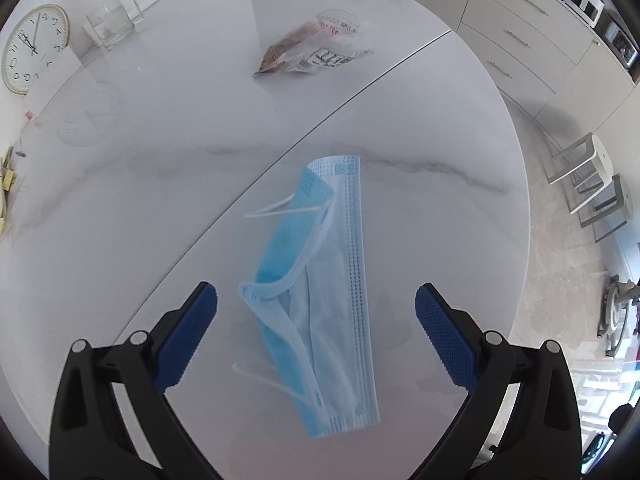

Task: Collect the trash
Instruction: 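Grasp the blue face mask with the left tool while the right tool grasps the clear snack bag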

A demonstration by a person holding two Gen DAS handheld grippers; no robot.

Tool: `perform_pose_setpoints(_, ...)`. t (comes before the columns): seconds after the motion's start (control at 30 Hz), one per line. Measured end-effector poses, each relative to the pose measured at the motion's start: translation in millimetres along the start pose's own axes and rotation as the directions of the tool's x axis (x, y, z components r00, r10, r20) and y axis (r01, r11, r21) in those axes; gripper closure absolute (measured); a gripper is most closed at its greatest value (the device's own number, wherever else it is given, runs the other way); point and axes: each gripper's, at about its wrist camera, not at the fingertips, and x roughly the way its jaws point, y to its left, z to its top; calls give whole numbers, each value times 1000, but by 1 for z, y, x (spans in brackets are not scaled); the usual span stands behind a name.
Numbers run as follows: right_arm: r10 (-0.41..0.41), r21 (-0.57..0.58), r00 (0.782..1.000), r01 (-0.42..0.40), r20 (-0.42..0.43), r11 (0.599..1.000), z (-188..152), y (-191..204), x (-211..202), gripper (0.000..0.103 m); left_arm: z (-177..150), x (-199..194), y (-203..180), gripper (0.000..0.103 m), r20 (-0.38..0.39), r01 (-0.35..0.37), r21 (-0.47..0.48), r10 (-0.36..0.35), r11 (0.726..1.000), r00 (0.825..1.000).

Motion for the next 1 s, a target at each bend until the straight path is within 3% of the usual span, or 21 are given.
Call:
perform_pose_setpoints(0.3,-39,25,999,39,2,999,11,13,5,4,7,20,12,27,-34,39,-30,-40,999,999)
perform_pose_setpoints(0.53,-46,19,999,46,14,999,15,12,2,4,5,24,13,70,-47,42,-32,-43,999,998)
perform_pose_setpoints(0.6,-43,18,999,43,18,999,16,11,1,4,3,17,12,76,-37,53,-45,-54,998,998)
perform_pose_setpoints(1.0,9,-52,1000,-8,26,999,27,19,1,4,4,-50,10,78,52,47,-74,-43,996,998)
